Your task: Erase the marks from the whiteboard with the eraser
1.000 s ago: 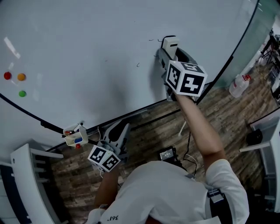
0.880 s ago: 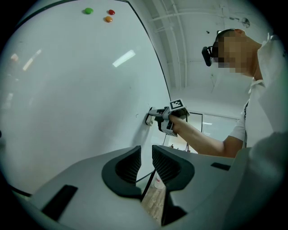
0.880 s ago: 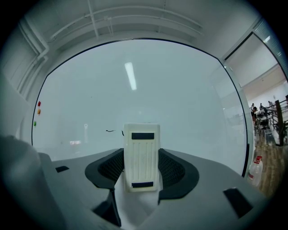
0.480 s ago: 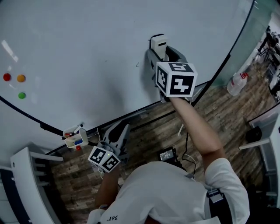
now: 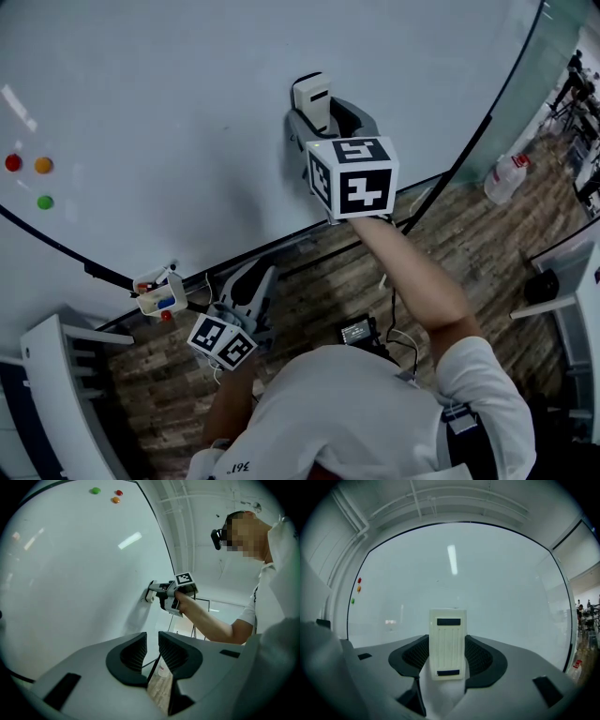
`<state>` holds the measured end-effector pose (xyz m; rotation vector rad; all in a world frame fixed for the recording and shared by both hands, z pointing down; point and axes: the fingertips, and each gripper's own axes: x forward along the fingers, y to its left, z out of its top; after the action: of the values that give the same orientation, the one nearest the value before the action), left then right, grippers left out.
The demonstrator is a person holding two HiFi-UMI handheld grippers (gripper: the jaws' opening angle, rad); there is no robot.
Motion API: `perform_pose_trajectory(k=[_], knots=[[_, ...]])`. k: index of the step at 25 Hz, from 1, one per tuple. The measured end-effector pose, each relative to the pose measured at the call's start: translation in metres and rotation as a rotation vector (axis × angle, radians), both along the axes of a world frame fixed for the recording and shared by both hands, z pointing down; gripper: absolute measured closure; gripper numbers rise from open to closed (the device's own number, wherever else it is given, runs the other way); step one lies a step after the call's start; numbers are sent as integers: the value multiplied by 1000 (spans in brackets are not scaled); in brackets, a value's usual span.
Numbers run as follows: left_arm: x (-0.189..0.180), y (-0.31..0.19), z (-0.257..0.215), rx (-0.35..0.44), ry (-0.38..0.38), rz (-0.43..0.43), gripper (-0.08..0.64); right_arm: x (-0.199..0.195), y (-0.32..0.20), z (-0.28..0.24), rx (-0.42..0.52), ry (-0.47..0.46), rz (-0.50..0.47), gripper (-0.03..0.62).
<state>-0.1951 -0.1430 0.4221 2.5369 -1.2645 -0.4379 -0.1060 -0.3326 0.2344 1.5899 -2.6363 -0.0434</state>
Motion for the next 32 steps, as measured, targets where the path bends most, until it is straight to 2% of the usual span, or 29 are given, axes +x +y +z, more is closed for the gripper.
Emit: perform_pose_trajectory(k=[7,22,29,32], knots=[[-5,9,1,1,-2,-22,478,-50,24,10,19,44,-117,339],[-30,35,7,-27,-6,-110,479,-130,64,39,25,146,-333,339],[-44,47,11,-39,3,-165,477,-153,94,42,73,201,-413,339],[-46,53,16,-51,7,-182,479,-164,102,53,59,219,-438,339]])
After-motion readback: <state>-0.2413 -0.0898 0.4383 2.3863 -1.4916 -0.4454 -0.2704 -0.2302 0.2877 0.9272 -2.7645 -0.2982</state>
